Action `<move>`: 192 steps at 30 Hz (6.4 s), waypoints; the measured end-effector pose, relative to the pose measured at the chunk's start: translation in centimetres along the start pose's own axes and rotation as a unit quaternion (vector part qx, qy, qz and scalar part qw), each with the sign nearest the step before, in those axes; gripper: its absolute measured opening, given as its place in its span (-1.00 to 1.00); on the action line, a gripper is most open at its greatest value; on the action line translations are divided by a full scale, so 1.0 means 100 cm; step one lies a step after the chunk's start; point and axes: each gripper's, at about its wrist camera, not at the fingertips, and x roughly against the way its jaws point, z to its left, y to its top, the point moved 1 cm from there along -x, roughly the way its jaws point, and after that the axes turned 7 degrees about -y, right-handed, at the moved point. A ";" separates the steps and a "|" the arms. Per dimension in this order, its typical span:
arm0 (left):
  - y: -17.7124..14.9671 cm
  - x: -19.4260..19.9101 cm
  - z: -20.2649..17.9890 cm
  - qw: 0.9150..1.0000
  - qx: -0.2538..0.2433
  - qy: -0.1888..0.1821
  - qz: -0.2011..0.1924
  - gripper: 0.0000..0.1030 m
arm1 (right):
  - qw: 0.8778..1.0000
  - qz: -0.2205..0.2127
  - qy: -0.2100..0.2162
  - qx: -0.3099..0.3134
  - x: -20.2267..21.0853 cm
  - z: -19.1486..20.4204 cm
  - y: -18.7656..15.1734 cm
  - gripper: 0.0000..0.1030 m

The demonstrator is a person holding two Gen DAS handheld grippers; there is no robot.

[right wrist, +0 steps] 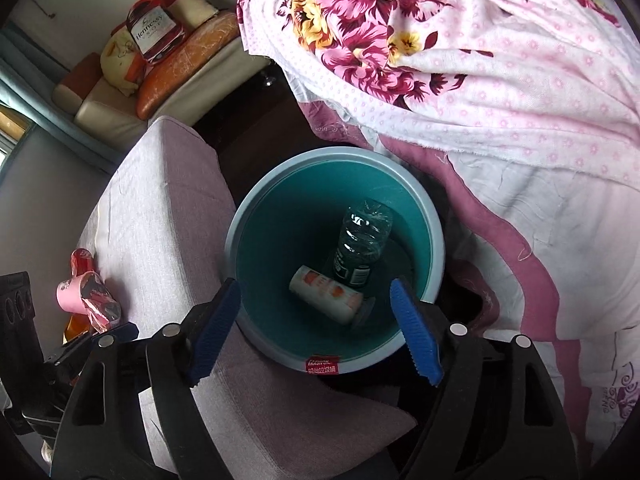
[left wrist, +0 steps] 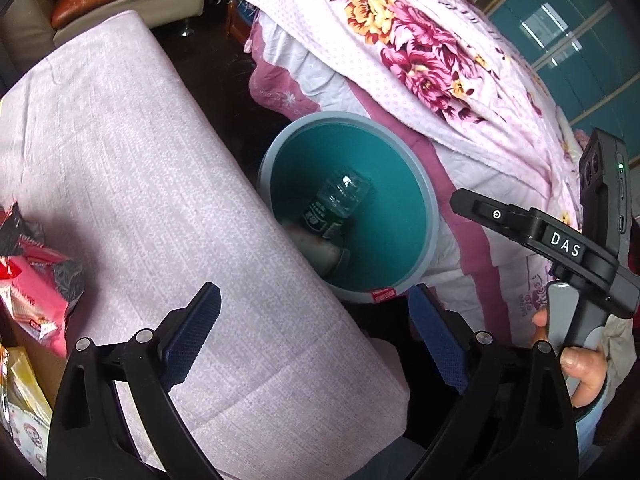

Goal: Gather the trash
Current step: 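Move both tools back over the trash pile on the table, then grasp the white medicine box with left tool while right tool grasps the pink paper cup, then carry box and pink cup over the teal bin and open both tools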

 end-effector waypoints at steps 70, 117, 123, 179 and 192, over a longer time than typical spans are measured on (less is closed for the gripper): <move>-0.223 0.124 0.126 0.977 0.063 0.184 -0.086 0.25 | 0.971 0.118 0.035 0.204 0.014 0.197 -0.169 0.66; -0.123 0.247 0.285 0.945 0.211 0.085 -0.235 0.26 | 0.798 -0.029 -0.017 0.602 -0.070 0.455 -0.113 0.18; -0.119 0.245 0.272 0.947 0.200 0.083 -0.235 0.26 | 0.847 -0.032 0.034 0.529 -0.039 0.441 -0.085 0.17; 0.037 -0.031 -0.028 0.998 -0.041 0.044 0.001 0.63 | 0.997 -0.063 0.007 0.034 0.015 -0.003 0.015 0.17; 0.031 -0.028 -0.016 0.999 -0.023 0.042 -0.002 0.74 | 0.998 -0.044 0.002 0.037 -0.001 -0.001 0.016 0.18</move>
